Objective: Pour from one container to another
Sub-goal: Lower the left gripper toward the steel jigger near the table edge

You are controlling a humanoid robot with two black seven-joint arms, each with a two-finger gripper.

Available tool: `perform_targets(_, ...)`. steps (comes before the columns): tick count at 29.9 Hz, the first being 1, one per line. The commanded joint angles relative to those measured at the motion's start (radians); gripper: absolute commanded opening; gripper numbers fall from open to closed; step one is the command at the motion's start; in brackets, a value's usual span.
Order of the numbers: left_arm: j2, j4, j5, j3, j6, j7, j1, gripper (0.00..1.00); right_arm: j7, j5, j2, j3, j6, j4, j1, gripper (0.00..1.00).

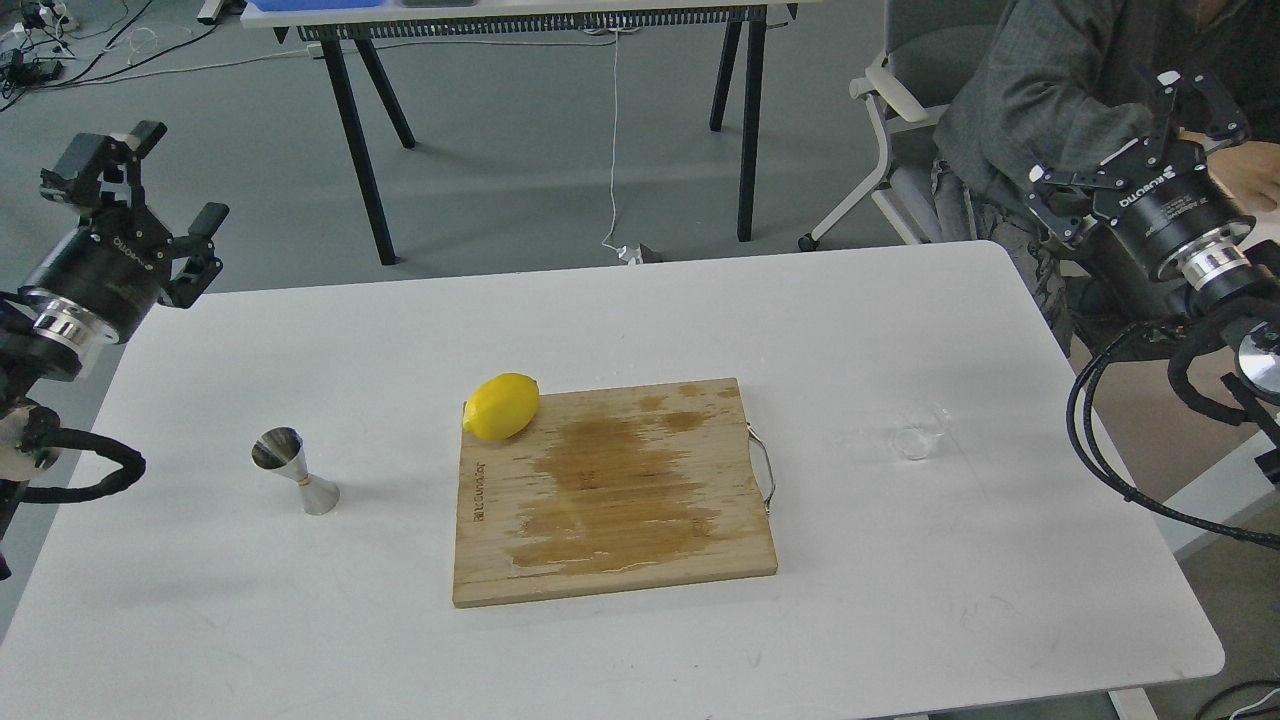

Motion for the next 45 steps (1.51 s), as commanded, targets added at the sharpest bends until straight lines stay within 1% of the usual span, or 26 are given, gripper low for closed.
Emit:
perform_targets(1, -0.007, -0.002, 0.0, -0.003, 0.0, 0.0, -0.003, 0.99, 0.0, -0.001, 0.0, -0.002, 0.0, -0.002, -0.001, 0.99)
perform_targets(6, 0.002, 0.004, -0.006, -0.008, 0.0, 0.0, -0.012, 0.99, 0.0, 0.0, 0.0, -0.002, 0.0, -0.001, -0.003, 0.99)
perform_targets(9, 0.007, 0.045, -0.078, -0.019, 0.0, 0.0, -0.009, 0.99, 0.0, 0.0, 0.002, -0.002, 0.0, -0.002, -0.003, 0.99)
perform_targets(11, 0.01, 0.052, -0.089, -0.016, 0.0, 0.0, -0.01, 0.99, 0.0, 0.0, 0.002, -0.002, 0.0, -0.002, -0.003, 0.99)
perform_targets(14, 0.037, 0.055, -0.057, -0.012, 0.0, 0.0, -0.013, 0.99, 0.0, 0.0, 0.002, 0.0, 0.0, 0.001, -0.003, 0.99)
perform_targets(17, 0.094, 0.042, 0.07, -0.012, 0.0, 0.0, -0.027, 0.99, 0.0, 0.0, 0.002, 0.0, 0.0, 0.001, -0.003, 0.99)
perform_targets(20, 0.128, -0.017, 0.274, -0.009, 0.0, 0.0, -0.082, 0.99, 0.0, 0.0, 0.002, 0.0, 0.0, -0.001, -0.006, 0.99)
perform_targets(22, 0.163, -0.066, 0.432, -0.012, 0.0, 0.0, -0.091, 0.99, 0.0, 0.0, 0.002, 0.0, 0.0, -0.001, -0.01, 0.99)
perform_targets(24, 0.194, -0.164, 0.539, -0.014, 0.0, 0.0, -0.088, 0.99, 0.0, 0.0, 0.002, -0.002, 0.0, -0.001, -0.01, 0.99)
perform_targets(27, 0.261, -0.341, 0.57, -0.003, 0.0, 0.0, -0.064, 0.99, 0.0, 0.0, 0.005, -0.002, 0.0, 0.001, -0.015, 0.99)
perform_targets(28, 0.276, -0.387, 0.589, 0.0, 0.021, 0.0, -0.05, 0.99, 0.0, 0.0, 0.009, -0.002, 0.0, 0.001, -0.015, 0.99)
perform_targets(30, 0.296, -0.47, 0.687, 0.006, 0.187, 0.0, -0.007, 0.99, 0.0, 0.0, 0.02, 0.0, 0.0, 0.001, -0.015, 0.99)
perform_targets(34, 0.306, -0.563, 0.914, 0.009, 0.54, 0.0, 0.101, 0.99, 0.0, 0.0, 0.021, 0.001, 0.0, 0.001, -0.018, 0.99)
perform_targets(40, 0.405, -0.628, 1.069, 0.011, 0.89, 0.0, 0.269, 0.99, 0.0, 0.0, 0.021, 0.008, 0.0, 0.001, -0.032, 0.99)
perform_targets(41, 0.424, -0.642, 1.083, 0.011, 0.942, 0.0, 0.302, 0.99, 0.0, 0.0, 0.021, 0.008, 0.0, 0.001, -0.033, 0.99)
perform_targets(42, 0.445, -0.655, 1.095, 0.011, 0.977, 0.0, 0.342, 0.99, 0.0, 0.0, 0.021, 0.006, 0.0, 0.001, -0.033, 0.99)
perform_targets(45, 0.482, -0.668, 1.126, 0.011, 0.977, 0.0, 0.444, 0.99, 0.0, 0.0, 0.021, 0.006, 0.0, 0.001, -0.038, 0.99)
